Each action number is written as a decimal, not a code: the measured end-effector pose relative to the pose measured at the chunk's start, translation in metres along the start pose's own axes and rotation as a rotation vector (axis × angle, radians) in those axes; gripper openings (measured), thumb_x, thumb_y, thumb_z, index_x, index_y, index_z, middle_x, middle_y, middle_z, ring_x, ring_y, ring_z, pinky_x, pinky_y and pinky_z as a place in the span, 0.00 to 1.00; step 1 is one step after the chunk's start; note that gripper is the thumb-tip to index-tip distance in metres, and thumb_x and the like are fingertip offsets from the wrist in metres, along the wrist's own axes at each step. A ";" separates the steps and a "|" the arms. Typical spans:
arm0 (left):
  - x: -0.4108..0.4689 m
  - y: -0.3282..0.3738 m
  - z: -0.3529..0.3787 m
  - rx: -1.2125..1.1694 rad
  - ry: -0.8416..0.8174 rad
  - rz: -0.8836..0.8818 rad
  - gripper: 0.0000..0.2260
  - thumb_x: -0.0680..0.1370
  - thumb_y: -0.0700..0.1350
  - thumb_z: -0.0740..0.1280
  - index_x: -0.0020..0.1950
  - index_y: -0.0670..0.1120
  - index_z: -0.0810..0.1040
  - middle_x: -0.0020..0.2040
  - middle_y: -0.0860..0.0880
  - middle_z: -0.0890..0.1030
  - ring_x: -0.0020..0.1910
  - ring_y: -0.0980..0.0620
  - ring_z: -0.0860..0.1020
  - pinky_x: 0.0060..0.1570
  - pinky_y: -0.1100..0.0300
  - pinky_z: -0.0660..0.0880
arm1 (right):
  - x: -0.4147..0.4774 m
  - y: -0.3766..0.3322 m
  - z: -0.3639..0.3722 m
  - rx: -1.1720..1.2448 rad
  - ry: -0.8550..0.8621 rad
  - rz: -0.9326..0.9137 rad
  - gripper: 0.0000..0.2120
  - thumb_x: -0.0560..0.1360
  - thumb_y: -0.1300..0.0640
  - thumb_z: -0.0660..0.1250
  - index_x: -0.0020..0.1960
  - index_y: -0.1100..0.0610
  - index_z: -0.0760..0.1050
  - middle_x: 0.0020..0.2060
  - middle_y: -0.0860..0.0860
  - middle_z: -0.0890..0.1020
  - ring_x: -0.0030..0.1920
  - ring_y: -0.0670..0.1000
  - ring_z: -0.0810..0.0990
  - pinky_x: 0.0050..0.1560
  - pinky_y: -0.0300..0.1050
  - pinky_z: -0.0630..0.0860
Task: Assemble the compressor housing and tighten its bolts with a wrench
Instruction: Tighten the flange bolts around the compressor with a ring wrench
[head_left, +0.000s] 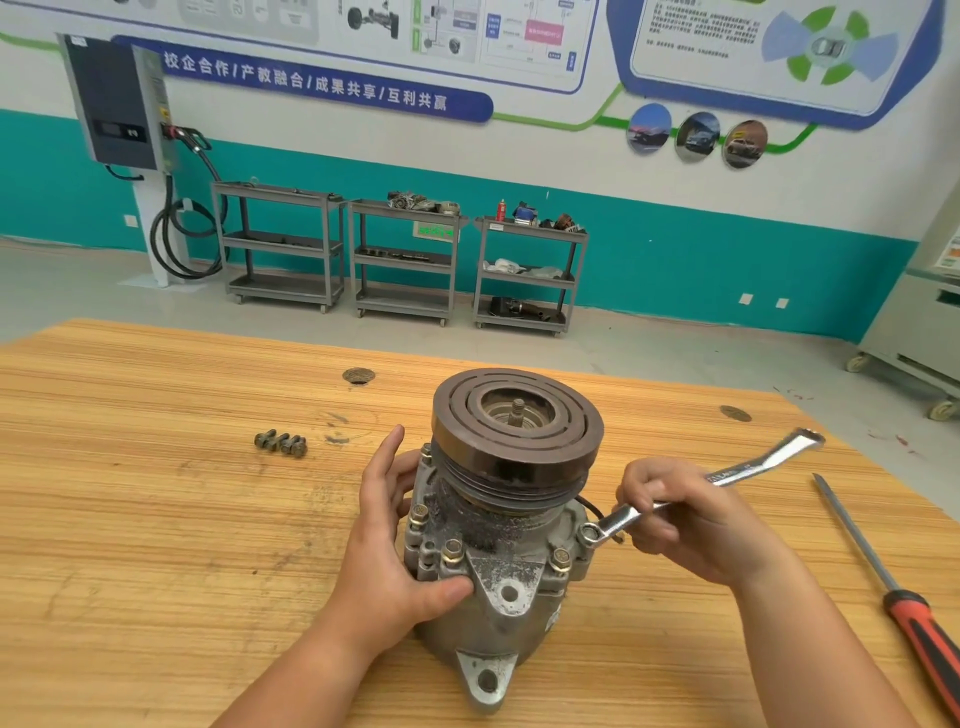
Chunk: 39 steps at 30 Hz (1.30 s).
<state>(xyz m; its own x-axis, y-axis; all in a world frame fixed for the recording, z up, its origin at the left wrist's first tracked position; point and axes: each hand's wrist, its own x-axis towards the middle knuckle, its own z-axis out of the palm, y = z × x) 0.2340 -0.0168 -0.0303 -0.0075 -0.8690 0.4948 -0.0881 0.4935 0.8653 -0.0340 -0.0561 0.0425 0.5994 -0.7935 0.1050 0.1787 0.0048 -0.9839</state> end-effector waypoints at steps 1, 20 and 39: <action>0.000 0.001 0.000 0.001 -0.001 -0.006 0.54 0.53 0.72 0.74 0.73 0.67 0.52 0.68 0.51 0.69 0.68 0.55 0.70 0.66 0.53 0.68 | -0.002 0.000 0.004 0.031 0.053 0.021 0.10 0.59 0.51 0.75 0.30 0.56 0.77 0.21 0.49 0.69 0.22 0.45 0.62 0.23 0.35 0.59; -0.001 0.004 0.001 -0.034 0.002 -0.003 0.52 0.52 0.72 0.75 0.70 0.72 0.53 0.66 0.52 0.70 0.67 0.55 0.71 0.64 0.60 0.69 | -0.045 0.036 0.118 0.216 0.922 -0.388 0.14 0.76 0.63 0.60 0.34 0.62 0.78 0.23 0.59 0.79 0.20 0.46 0.73 0.18 0.27 0.59; 0.001 0.000 0.001 -0.018 0.010 0.009 0.54 0.53 0.74 0.74 0.72 0.71 0.48 0.67 0.50 0.69 0.67 0.55 0.71 0.63 0.66 0.69 | 0.024 -0.013 0.017 0.207 0.156 0.010 0.03 0.59 0.62 0.62 0.29 0.57 0.72 0.19 0.48 0.66 0.21 0.45 0.56 0.16 0.30 0.59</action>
<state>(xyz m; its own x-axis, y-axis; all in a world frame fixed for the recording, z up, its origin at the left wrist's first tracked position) 0.2332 -0.0176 -0.0296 0.0021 -0.8640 0.5035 -0.0704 0.5021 0.8619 -0.0087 -0.0655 0.0603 0.4775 -0.8768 0.0566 0.3394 0.1246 -0.9324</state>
